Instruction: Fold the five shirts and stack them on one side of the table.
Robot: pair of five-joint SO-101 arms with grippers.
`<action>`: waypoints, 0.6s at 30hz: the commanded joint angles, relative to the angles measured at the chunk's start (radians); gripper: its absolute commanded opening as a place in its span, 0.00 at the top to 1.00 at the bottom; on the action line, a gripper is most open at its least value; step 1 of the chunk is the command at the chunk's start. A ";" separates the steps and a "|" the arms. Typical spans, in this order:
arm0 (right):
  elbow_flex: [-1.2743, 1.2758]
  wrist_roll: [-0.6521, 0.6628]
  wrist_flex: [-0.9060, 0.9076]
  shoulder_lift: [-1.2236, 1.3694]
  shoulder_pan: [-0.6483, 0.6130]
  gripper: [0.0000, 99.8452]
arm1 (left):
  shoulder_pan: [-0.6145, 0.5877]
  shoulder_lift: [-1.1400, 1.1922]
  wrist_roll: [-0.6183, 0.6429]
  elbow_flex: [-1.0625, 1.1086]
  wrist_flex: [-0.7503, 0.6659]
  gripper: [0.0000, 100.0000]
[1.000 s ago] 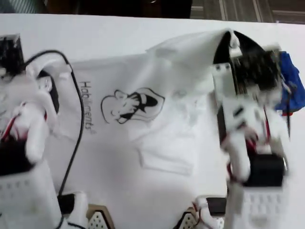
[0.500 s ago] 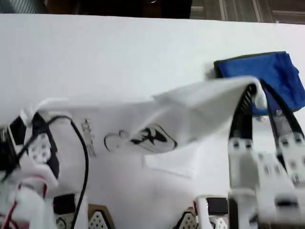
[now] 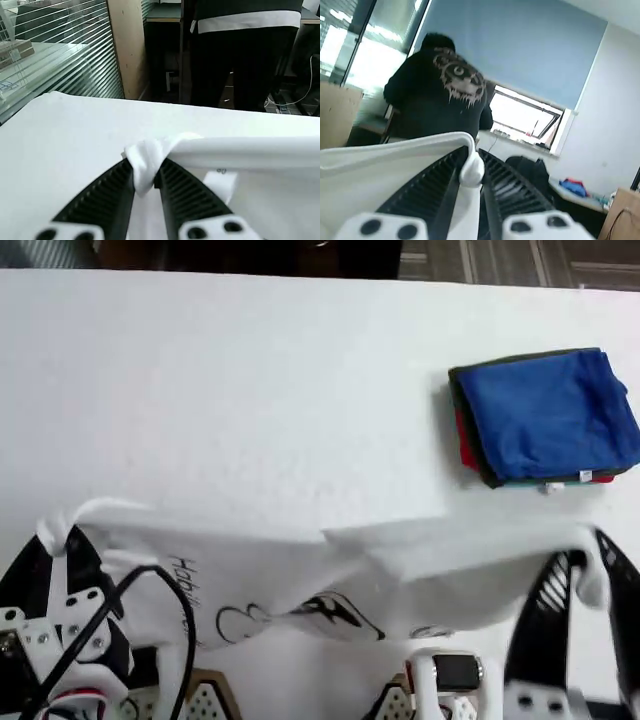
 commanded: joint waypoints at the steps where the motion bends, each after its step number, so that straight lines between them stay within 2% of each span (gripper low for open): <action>1: 0.106 0.005 -0.093 0.116 -0.002 0.98 | -0.014 0.110 0.011 0.090 -0.133 0.97; 5: 0.327 0.005 -0.329 0.245 -0.002 0.98 | -0.012 0.267 0.011 0.225 -0.371 0.97; 10: 0.523 0.006 -0.661 0.458 -0.002 0.98 | -0.009 0.482 0.011 0.260 -0.617 0.97; 18: 0.474 0.006 -0.862 0.926 -0.004 0.98 | -0.008 0.887 0.011 0.255 -0.951 0.97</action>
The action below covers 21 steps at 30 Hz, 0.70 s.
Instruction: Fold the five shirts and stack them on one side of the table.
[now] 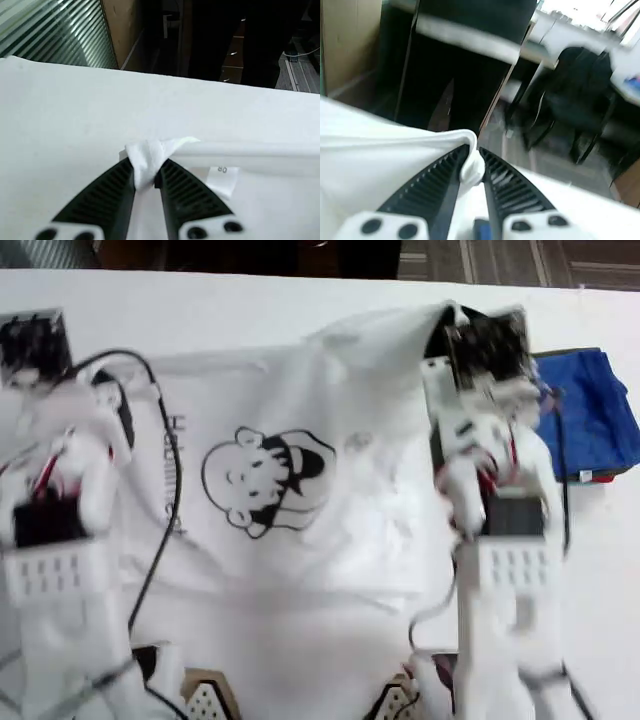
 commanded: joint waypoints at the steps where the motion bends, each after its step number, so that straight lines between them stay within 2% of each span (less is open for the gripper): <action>1: -0.100 0.008 -0.061 0.208 -0.002 0.98 | -0.011 0.175 0.008 -0.016 -0.166 0.97; 4: -0.250 0.008 -0.056 0.358 0.005 0.98 | -0.012 0.313 0.006 -0.127 -0.176 0.97; 7: -0.413 0.008 -0.041 0.484 0.004 0.98 | -0.014 0.428 0.006 -0.292 -0.118 0.97; 12: -0.623 0.008 0.117 0.691 -0.018 0.98 | 0.009 0.655 0.005 -0.498 -0.026 0.97; 21: -0.816 0.006 0.300 0.909 -0.042 0.98 | 0.006 1.003 0.003 -0.846 0.170 0.97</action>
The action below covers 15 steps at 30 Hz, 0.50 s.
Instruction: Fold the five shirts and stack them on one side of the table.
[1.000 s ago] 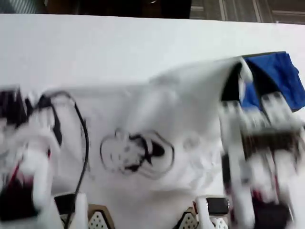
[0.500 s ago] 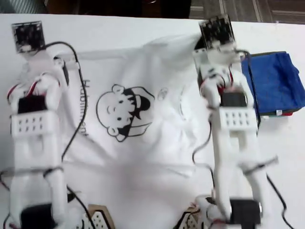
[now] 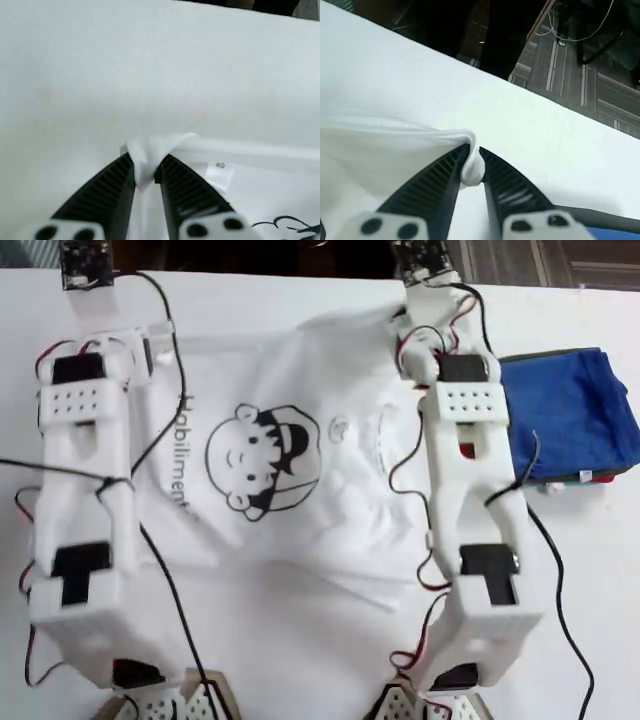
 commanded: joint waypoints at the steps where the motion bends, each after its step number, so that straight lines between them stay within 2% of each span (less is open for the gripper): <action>1: -0.077 0.005 0.047 0.041 -0.010 0.98 | -0.006 0.097 0.003 -0.170 0.087 0.97; 9: -0.077 0.005 0.101 0.148 -0.024 0.98 | -0.012 0.387 0.003 -0.383 0.264 0.97; 15: -0.078 0.005 0.260 0.142 -0.021 0.98 | -0.015 0.508 0.003 -0.533 0.468 0.97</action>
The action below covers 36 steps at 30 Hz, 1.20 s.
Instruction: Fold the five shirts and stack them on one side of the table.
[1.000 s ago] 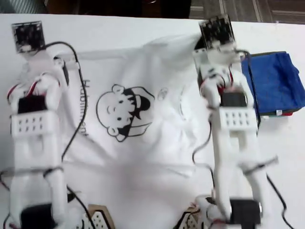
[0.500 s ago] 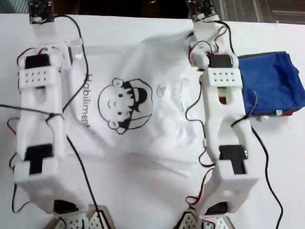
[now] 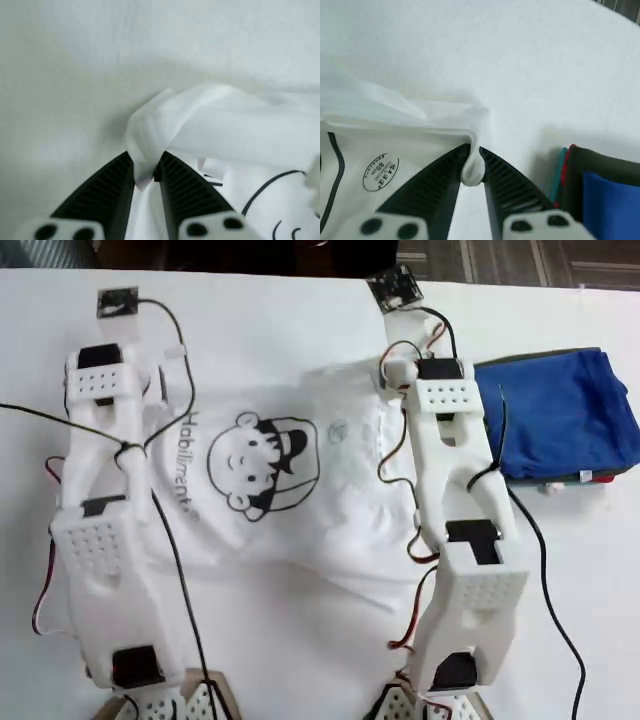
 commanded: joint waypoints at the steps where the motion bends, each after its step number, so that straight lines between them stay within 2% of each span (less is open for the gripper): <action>1: -0.048 0.005 0.084 -0.042 0.004 0.98 | -0.015 0.006 0.002 -0.133 0.146 0.97; 8: -0.043 0.005 0.289 -0.171 0.007 0.98 | -0.014 0.008 -0.098 -0.352 0.479 0.97; 12: -0.041 0.006 0.389 -0.239 0.007 0.98 | -0.041 -0.015 -0.146 -0.318 0.500 0.97; 17: -0.040 0.006 0.501 -0.297 -0.001 0.98 | -0.057 -0.152 -0.193 -0.053 0.499 0.97; 22: 0.025 0.006 0.593 -0.377 -0.010 0.98 | -0.058 -0.399 -0.235 0.248 0.483 0.97; 25: 0.190 0.006 0.579 -0.489 -0.022 0.98 | -0.058 -0.542 -0.261 0.418 0.443 0.97; 30: 0.597 0.040 0.426 -0.783 -0.056 0.98 | -0.058 -0.727 -0.295 0.693 0.356 0.97; 33: 0.773 0.069 0.366 -0.967 -0.047 0.98 | -0.058 -0.801 -0.324 0.792 0.336 0.97; 36: 0.872 0.109 0.384 -1.101 -0.022 0.98 | -0.074 -0.850 -0.356 0.865 0.338 0.97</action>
